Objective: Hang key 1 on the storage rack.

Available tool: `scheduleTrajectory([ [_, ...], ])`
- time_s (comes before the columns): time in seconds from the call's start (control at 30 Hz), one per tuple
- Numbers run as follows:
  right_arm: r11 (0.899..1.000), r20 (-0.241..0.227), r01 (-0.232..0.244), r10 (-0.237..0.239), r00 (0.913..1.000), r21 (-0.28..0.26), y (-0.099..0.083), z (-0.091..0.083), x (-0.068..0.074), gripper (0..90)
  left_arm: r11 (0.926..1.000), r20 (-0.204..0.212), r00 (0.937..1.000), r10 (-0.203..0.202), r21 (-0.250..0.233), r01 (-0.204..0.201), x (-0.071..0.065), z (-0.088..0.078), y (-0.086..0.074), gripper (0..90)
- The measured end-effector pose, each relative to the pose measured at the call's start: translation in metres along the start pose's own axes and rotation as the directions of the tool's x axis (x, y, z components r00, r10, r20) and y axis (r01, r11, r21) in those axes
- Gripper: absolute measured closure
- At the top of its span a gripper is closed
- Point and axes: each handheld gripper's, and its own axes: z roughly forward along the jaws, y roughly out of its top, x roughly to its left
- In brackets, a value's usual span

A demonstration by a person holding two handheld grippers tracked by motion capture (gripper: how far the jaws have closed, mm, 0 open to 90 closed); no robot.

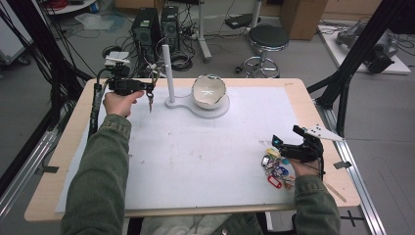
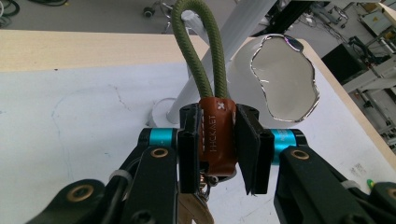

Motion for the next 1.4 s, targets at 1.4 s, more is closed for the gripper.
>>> scheduleTrajectory([
  [1.4,1.0,-0.006,0.005,-0.005,1.0,0.011,-0.001,0.001,0.0,0.8,0.9986,-0.029,0.9984,0.049,0.022,-0.048,-0.002,0.021,-0.007,62.0],
])
